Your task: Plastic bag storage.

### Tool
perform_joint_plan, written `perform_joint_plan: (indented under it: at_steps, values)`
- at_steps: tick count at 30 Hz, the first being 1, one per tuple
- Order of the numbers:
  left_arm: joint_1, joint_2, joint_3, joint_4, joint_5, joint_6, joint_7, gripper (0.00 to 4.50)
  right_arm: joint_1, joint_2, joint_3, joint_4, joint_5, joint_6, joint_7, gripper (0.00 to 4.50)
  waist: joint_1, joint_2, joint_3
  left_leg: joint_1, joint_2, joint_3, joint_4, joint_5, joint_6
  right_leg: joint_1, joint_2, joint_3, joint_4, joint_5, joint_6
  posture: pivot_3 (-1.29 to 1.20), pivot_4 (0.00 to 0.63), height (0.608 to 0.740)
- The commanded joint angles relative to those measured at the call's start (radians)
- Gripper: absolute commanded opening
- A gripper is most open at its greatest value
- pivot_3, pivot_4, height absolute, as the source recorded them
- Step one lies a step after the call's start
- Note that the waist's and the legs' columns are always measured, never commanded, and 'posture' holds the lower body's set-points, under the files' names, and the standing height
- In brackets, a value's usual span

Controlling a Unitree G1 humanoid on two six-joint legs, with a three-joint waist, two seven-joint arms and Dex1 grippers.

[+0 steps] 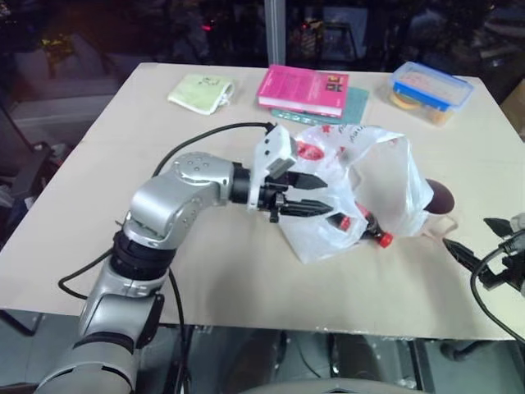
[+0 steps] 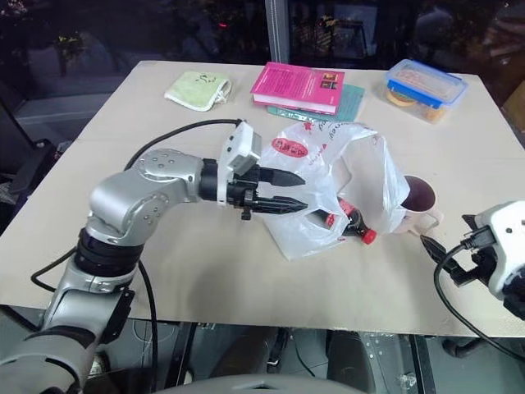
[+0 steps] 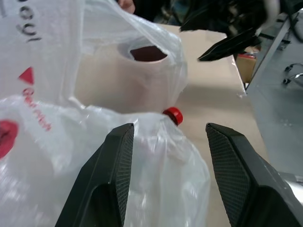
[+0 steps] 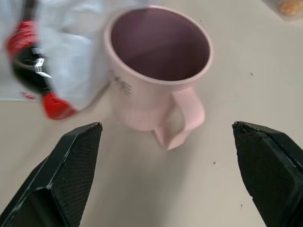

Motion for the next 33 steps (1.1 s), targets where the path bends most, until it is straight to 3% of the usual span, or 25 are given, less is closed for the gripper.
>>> perform_joint_plan:
  at_steps: [1,6,10,15,17,21,24,27,33]
  values:
    - [-0.019,0.003,-0.016,0.004,0.026,-0.05,-0.029,2.51,-0.047,0.008,0.062,0.078,-0.059,-0.075,0.032,4.5,0.003,0.0,0.0,0.0,0.0,0.0,0.0,0.0,0.0,0.0,0.0,0.0,0.0,0.0,0.0,0.0,0.15,0.74]
    - [-0.027,0.047,-0.037,0.006,0.027,-0.07,-0.12,2.51,-0.145,0.022,0.207,0.218,-0.13,-0.153,0.093,4.5,0.001,0.001,0.0,-0.002,0.0,-0.001,-0.002,0.002,-0.004,-0.003,0.001,0.0,0.0,0.0,-0.001,0.0,0.15,0.74]
    - [-0.039,0.086,-0.048,0.02,0.033,-0.084,-0.192,2.62,-0.154,0.02,0.209,0.211,-0.127,-0.151,0.127,3.23,0.004,0.001,0.0,-0.003,0.0,-0.001,-0.003,0.002,-0.004,-0.004,0.001,0.001,0.0,0.0,-0.001,0.0,0.15,0.74]
    - [-0.047,0.13,-0.08,0.038,0.044,-0.125,-0.3,2.62,-0.135,0.024,0.168,0.093,-0.085,-0.075,0.099,0.91,0.004,0.001,0.0,-0.003,0.0,-0.001,-0.003,0.002,-0.004,-0.004,0.001,0.001,0.0,0.0,-0.001,0.0,0.15,0.74]
    - [-0.053,0.141,-0.101,0.052,0.056,-0.158,-0.356,2.62,-0.144,0.044,0.143,0.034,-0.044,-0.024,0.057,0.46,0.002,0.001,0.0,-0.003,0.0,-0.001,-0.003,0.002,-0.003,-0.004,0.001,0.001,0.0,0.0,-0.001,0.0,0.15,0.74]
    - [-0.076,0.114,-0.16,0.117,0.145,-0.299,-0.41,2.62,-0.148,0.07,0.117,-0.047,0.0,0.048,-0.006,0.46,0.005,0.001,0.0,-0.003,0.0,-0.001,-0.003,0.002,-0.003,-0.004,0.0,0.001,0.0,0.0,-0.001,0.0,0.15,0.74]
    - [-0.098,0.066,-0.218,0.19,0.245,-0.448,-0.424,3.39,-0.14,0.096,0.112,-0.082,0.011,0.08,-0.049,0.46,0.008,0.001,0.0,-0.003,0.0,-0.001,-0.003,0.002,-0.003,-0.004,0.0,0.0,-0.001,0.0,-0.001,0.0,0.15,0.74]
    - [-0.118,-0.003,-0.252,0.256,0.304,-0.543,-0.415,4.48,-0.115,0.123,0.098,-0.107,0.013,0.094,-0.08,0.46,0.007,0.001,0.0,-0.003,0.0,-0.001,-0.003,0.002,-0.003,-0.003,0.0,0.0,-0.001,0.0,-0.001,0.0,0.15,0.74]
    - [-0.156,-0.077,-0.352,0.397,0.431,-0.729,-0.478,4.5,-0.061,0.176,0.048,-0.177,0.031,0.102,-0.138,0.46,0.001,0.002,-0.001,-0.003,0.0,-0.001,-0.003,0.002,-0.003,-0.004,0.0,0.001,0.0,0.0,-0.001,0.0,0.15,0.74]
